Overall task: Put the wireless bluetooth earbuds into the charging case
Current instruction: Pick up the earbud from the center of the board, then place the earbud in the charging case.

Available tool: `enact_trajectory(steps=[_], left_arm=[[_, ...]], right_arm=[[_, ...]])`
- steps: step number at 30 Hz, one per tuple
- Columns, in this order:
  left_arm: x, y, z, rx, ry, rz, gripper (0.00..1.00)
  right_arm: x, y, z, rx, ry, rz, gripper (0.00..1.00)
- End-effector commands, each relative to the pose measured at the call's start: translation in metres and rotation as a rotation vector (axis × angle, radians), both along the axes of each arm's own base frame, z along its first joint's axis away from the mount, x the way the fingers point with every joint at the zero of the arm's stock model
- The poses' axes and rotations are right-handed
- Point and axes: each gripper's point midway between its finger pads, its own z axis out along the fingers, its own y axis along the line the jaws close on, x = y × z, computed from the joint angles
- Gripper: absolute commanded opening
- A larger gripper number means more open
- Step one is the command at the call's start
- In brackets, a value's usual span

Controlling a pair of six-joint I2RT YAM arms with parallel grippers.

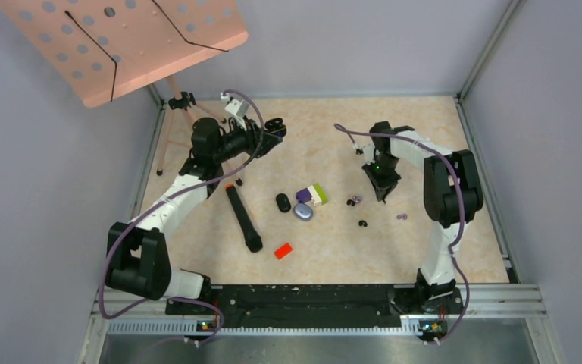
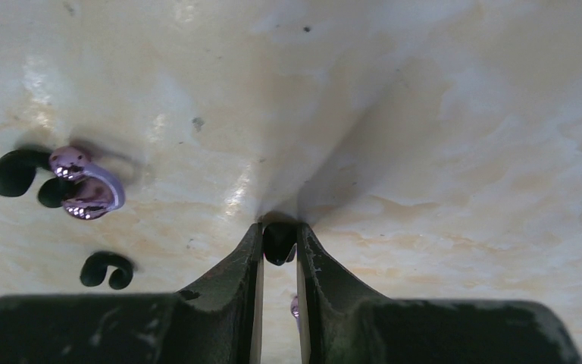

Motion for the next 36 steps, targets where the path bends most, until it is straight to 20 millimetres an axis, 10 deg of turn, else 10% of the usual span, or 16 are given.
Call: enact_trajectory(steps=[1,6,11,15,21,36], left_arm=[[-0.002,-0.007,0.026,-0.042,-0.079,-0.051,0.00],[-0.009,-0.026,0.034,-0.058,-0.118,-0.158,0.00],[-0.024,-0.050,0.046,-0.076,-0.182,-0.295,0.00],[-0.040,-0.069,0.062,-0.092,-0.251,-0.413,0.00],[-0.054,-0.084,0.080,-0.107,-0.322,-0.493,0.00],[-0.080,-0.085,0.097,-0.108,-0.408,-0.547,0.00]], right_arm=[[0.012,0.030,0.054,0.190,-0.105,0.028,0.00],[0.032,0.085,0.185,0.557,-0.461,0.206,0.00],[0.004,0.137,0.325,0.988,-0.821,0.465,0.00],[-0.016,0.163,0.388,1.168,-0.966,0.571,0.00],[-0.027,0.201,0.420,1.268,-1.021,0.612,0.00],[-0.029,0.241,0.405,1.266,-1.001,0.624,0.00]])
